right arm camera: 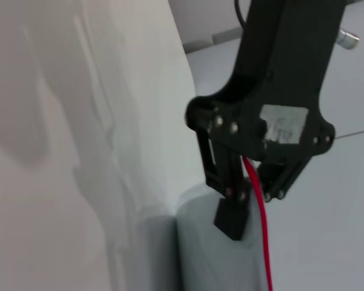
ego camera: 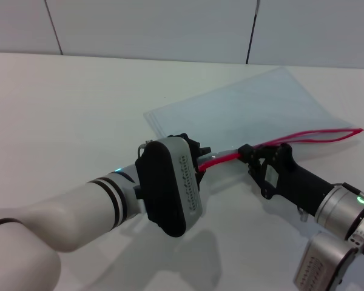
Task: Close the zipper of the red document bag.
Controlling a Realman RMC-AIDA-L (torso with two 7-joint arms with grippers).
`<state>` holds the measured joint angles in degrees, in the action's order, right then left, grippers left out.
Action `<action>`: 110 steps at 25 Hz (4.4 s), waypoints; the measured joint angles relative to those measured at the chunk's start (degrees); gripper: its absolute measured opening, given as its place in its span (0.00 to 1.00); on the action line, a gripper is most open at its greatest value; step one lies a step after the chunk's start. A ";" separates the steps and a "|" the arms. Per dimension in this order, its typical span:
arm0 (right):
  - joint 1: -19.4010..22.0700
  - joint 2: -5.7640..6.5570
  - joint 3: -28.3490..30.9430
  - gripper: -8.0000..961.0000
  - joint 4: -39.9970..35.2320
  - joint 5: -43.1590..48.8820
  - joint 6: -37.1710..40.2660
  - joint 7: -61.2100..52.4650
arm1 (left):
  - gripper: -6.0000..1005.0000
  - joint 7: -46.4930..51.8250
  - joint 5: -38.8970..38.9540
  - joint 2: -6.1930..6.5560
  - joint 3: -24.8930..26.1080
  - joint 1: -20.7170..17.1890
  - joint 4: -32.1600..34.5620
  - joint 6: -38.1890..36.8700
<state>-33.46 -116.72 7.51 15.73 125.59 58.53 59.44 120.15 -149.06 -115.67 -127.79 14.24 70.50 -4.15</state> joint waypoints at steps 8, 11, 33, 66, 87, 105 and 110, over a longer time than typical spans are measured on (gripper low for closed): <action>1.39 0.33 3.45 0.08 -0.64 -0.84 0.00 0.33 | 0.06 0.00 0.00 0.07 0.05 -0.31 -0.01 0.01; 1.91 0.38 3.82 0.08 -2.39 -3.18 -0.03 0.23 | 0.06 0.00 0.00 0.08 0.08 -0.34 -0.01 0.00; 0.18 0.12 4.27 0.18 -12.82 -32.46 -1.53 6.28 | 0.06 0.42 1.17 -0.50 0.07 0.36 -3.26 4.99; 5.97 -0.20 8.02 0.94 -9.17 -35.85 24.66 -73.38 | 0.89 49.92 23.80 -0.57 1.88 4.09 -38.79 75.76; 6.44 -0.08 9.55 0.94 -7.99 -35.94 23.75 -72.25 | 0.89 50.70 25.74 -0.62 1.18 5.43 -41.74 76.18; 6.58 -0.08 9.55 0.94 -8.00 -35.94 24.12 -72.69 | 0.89 50.70 25.66 -0.62 -0.35 5.45 -42.29 76.93; 6.56 -0.08 9.55 0.94 -8.00 -35.94 24.16 -72.71 | 0.89 50.71 25.66 -0.61 -0.35 5.45 -42.29 76.93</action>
<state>-26.90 -116.81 17.05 7.74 89.65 82.69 -13.27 170.86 -123.40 -116.28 -128.14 19.69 28.20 72.78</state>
